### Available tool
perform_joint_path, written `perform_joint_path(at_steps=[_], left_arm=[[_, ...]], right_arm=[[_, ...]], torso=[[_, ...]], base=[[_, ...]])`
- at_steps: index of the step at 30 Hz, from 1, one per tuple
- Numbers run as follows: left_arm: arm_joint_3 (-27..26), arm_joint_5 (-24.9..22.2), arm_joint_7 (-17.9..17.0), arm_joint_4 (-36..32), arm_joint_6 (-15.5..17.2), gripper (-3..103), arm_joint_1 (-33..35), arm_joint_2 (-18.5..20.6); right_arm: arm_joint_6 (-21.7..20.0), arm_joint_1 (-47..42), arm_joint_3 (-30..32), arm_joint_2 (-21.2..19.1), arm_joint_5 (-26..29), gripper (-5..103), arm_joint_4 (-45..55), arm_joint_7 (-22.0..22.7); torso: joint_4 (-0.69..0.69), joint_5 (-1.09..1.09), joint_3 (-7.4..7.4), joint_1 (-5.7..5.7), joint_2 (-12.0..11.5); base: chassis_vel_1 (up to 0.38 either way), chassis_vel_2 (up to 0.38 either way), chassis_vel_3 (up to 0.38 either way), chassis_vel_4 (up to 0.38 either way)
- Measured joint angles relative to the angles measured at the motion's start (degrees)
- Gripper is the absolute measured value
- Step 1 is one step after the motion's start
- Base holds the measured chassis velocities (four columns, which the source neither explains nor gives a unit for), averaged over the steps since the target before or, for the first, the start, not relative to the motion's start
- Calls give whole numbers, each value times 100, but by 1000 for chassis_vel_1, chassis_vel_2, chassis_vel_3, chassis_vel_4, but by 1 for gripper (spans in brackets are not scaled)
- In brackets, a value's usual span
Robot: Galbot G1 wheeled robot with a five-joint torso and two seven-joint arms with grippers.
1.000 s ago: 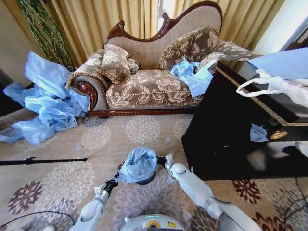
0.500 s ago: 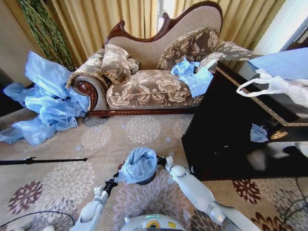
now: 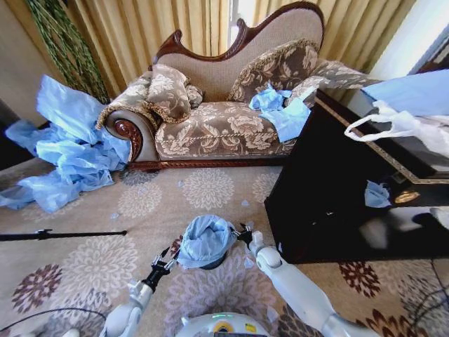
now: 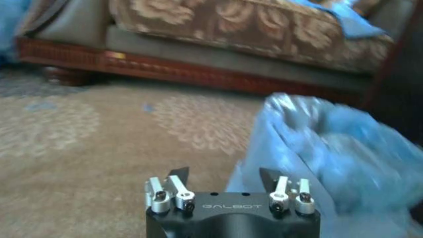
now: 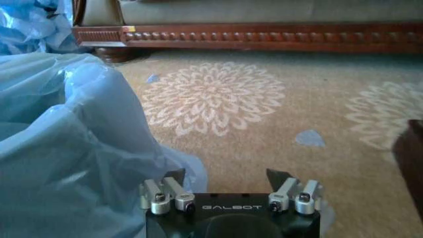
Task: Place a garbage bag over the trash bin.
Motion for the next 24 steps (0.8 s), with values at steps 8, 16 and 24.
perform_joint_path(at_steps=[8,16,24], left_arm=[[-186,-479,-235,-500,299,100,303,121],[-249,-1053,-979,-1918,1075,100,851,349],[-123,-1145,-2085,-3277,2331,100,841,651]], right_arm=[[78,-625,465,-191,-142,100,548,53],[-37,-1678,1359,-375,-75,100,1603,209],[-52,-2470,2038,-310,-10,100,2245,126]], torso=[[1,0,0,0,0],[-2,0,0,0,0],[1,1,0,0,0]], base=[[0,0,0,0],[0,0,0,0],[0,0,0,0]])
